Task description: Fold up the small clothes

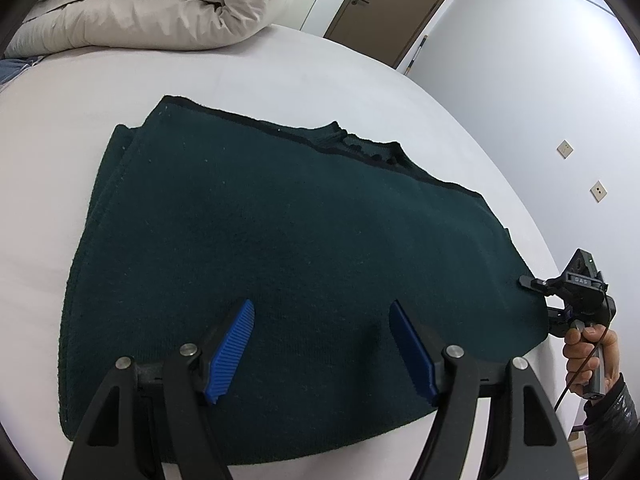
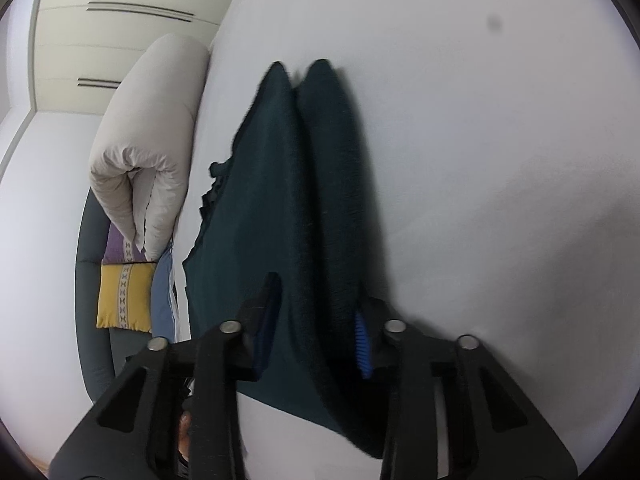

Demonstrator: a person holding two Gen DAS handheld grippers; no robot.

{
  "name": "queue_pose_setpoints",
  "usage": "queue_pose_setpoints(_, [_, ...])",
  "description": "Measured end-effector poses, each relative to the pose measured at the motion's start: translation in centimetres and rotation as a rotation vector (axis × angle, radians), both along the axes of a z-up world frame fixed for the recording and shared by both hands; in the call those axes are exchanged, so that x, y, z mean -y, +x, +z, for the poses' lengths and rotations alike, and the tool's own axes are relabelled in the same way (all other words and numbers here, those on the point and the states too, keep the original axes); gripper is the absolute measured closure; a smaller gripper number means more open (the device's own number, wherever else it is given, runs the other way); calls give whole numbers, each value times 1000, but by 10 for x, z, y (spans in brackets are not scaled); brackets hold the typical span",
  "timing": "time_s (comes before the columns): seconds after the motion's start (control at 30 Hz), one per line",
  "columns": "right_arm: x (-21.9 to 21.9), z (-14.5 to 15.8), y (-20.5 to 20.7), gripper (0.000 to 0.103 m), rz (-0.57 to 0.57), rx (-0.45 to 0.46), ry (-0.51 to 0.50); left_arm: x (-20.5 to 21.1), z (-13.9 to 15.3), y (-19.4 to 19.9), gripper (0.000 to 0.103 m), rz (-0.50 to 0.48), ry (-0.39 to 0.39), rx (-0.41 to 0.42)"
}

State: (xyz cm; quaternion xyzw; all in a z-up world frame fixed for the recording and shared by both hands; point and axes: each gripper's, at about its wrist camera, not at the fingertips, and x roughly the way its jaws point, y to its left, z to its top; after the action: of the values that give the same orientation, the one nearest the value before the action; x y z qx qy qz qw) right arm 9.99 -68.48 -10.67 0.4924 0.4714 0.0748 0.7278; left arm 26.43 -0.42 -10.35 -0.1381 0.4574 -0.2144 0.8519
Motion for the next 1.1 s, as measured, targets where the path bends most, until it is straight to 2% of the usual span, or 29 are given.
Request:
queue_pose_setpoints(0.1, [0,-2,1,83,-26,-3,11,-2,-1,3,30,5,-17,-12])
queue_pose_setpoints(0.3, [1,1,0,90,-101,1,-30,-6,-1,4,30,7,-46,-22])
queue_pose_setpoints(0.5, [-5,9,3,91,-89,3,-104,-9,-2,4,30,12,-69,-28])
queue_pose_setpoints(0.63, [-12,20,7,92,-66,4,-179,-13,-2,5,30,17,-95,-40])
queue_pose_setpoints(0.8, [-35,51,18,92,-24,35,-311,-21,0,8,30,22,-149,-53])
queue_pose_setpoints(0.93, [-86,91,40,92,76,97,-443,-31,8,12,30,15,-219,-53])
queue_pose_setpoints(1.03, [-162,119,59,92,262,166,-566,-48,11,19,29,37,-355,-75])
queue_pose_setpoints(1.1, [-223,127,67,92,414,207,-661,-58,10,25,27,59,-440,-101])
